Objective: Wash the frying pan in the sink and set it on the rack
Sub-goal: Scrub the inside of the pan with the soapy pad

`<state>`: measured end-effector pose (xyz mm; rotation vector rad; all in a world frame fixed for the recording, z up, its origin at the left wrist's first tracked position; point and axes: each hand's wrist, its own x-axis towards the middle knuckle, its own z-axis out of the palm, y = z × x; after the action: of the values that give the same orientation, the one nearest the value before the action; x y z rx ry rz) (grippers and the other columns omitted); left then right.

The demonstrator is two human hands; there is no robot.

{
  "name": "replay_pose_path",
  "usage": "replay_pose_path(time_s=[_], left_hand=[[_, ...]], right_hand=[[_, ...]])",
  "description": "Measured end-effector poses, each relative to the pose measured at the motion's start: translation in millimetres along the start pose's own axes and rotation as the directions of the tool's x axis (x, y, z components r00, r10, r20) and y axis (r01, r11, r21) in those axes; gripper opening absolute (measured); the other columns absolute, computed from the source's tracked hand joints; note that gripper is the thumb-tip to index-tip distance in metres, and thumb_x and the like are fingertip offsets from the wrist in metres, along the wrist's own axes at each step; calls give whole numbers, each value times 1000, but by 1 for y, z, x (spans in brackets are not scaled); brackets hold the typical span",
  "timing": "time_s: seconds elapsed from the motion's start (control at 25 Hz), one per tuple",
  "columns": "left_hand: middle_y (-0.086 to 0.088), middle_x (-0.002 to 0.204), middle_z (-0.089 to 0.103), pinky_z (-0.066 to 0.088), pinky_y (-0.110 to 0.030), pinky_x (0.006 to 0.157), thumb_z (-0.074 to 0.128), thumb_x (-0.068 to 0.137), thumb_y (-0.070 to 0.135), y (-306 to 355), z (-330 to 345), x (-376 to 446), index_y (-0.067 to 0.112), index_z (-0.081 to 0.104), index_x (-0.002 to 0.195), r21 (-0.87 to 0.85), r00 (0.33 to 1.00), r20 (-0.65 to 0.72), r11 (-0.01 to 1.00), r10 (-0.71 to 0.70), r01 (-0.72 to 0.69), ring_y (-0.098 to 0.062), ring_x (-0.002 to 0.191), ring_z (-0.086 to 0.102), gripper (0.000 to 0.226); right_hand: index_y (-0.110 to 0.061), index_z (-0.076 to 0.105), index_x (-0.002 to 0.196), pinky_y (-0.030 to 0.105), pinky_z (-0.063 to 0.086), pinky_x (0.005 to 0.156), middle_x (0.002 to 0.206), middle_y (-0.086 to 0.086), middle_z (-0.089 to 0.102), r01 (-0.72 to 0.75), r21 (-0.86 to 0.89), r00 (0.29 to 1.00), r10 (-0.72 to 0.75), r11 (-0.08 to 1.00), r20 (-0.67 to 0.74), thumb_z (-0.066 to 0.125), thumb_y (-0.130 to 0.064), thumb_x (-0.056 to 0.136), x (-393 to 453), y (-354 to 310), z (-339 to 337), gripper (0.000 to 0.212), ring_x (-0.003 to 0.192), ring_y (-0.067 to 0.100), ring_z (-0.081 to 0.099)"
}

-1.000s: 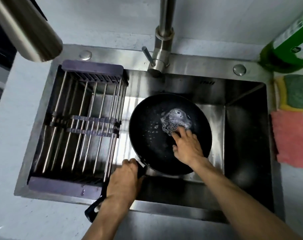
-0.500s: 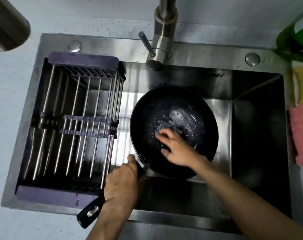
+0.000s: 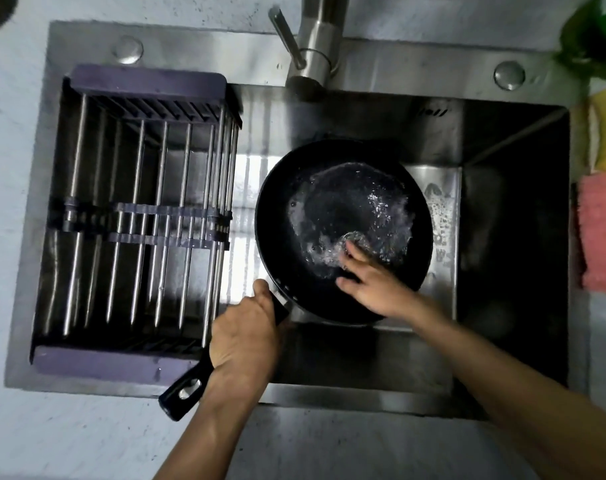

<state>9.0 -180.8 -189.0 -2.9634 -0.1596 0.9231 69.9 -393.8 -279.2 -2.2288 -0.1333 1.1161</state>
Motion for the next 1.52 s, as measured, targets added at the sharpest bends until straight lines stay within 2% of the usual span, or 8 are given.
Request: replay_pose_path(time_s=[0.12, 0.24, 0.44, 0.6, 0.88, 1.08, 1.32, 1.52], left_hand=[[0, 100, 64, 37, -31, 62, 56, 91, 49, 2, 4, -1, 19, 29, 124, 20, 1000, -9, 999, 30, -30, -22, 91, 66, 52], [-1, 100, 63, 38, -32, 62, 54, 90, 55, 2, 1, -2, 18, 28, 127, 21, 1000, 2, 999, 30, -30, -22, 92, 65, 58], [1, 100, 64, 43, -31, 62, 54, 91, 53, 2, 1, -5, 18, 28, 128, 0, 1000, -2, 1000, 28, -28, -20, 89, 66, 58], [1, 98, 64, 42, -31, 61, 54, 92, 49, 0, -4, -3, 20, 31, 124, 9, 1000, 0, 1000, 21, -21, -20, 88, 67, 49], [0, 106, 63, 38, -31, 64, 52, 93, 49, 2, 0, -7, 19, 28, 131, 11, 999, 42, 1000, 18, -18, -21, 95, 65, 54], [0, 106, 63, 39, -32, 64, 50, 96, 41, 3, -1, -1, 19, 31, 128, -2, 999, 20, 1000, 26, -26, -22, 94, 66, 43], [1, 102, 65, 36, -31, 61, 53, 95, 38, 4, -1, -1, 20, 35, 120, 1, 1000, -6, 1000, 6, -6, -21, 92, 67, 36], [1, 102, 65, 36, -31, 61, 54, 95, 38, 2, -2, -3, 20, 35, 122, 23, 1000, -5, 1000, 6, -6, -21, 91, 67, 38]], right_hand=[[-20, 37, 153, 18, 8, 114, 166, -11, 2, 162, 171, 984, -147, 972, -97, 56, -30, 100, 26, -21, -5, 57, 148, 4, 9], [-15, 30, 155, 24, 16, 118, 162, -1, 15, -95, 112, 965, 119, 989, -234, 52, -28, 101, 26, -4, -30, 60, 148, 20, 24], [-12, 36, 153, 27, 7, 124, 166, 2, 14, 250, -41, 964, -253, 967, -83, 50, -22, 102, 37, -31, -2, 53, 152, 22, 14], [-28, 47, 147, 41, 0, 122, 167, -4, 0, 12, -158, 986, -38, 987, -163, 48, -40, 101, 19, -5, -5, 48, 151, 25, 2], [-30, 1, 159, 35, -12, 117, 161, -7, -28, -80, -233, 996, 71, 969, -50, 29, -56, 102, 16, 5, -8, 69, 150, 15, -22], [-21, 53, 141, 41, 24, 119, 155, 5, 22, 36, -138, 980, -62, 990, -188, 43, -53, 100, 49, -34, -18, 53, 140, 33, 27], [-32, 30, 154, 40, -2, 124, 167, -8, -8, 146, -22, 989, -147, 989, -20, 32, -67, 95, 30, -30, 18, 69, 153, 17, -12], [-53, 15, 151, 51, -3, 123, 164, -9, -20, -55, -127, 998, 58, 990, 21, 24, -73, 92, 3, -8, 19, 63, 152, 22, -17]])
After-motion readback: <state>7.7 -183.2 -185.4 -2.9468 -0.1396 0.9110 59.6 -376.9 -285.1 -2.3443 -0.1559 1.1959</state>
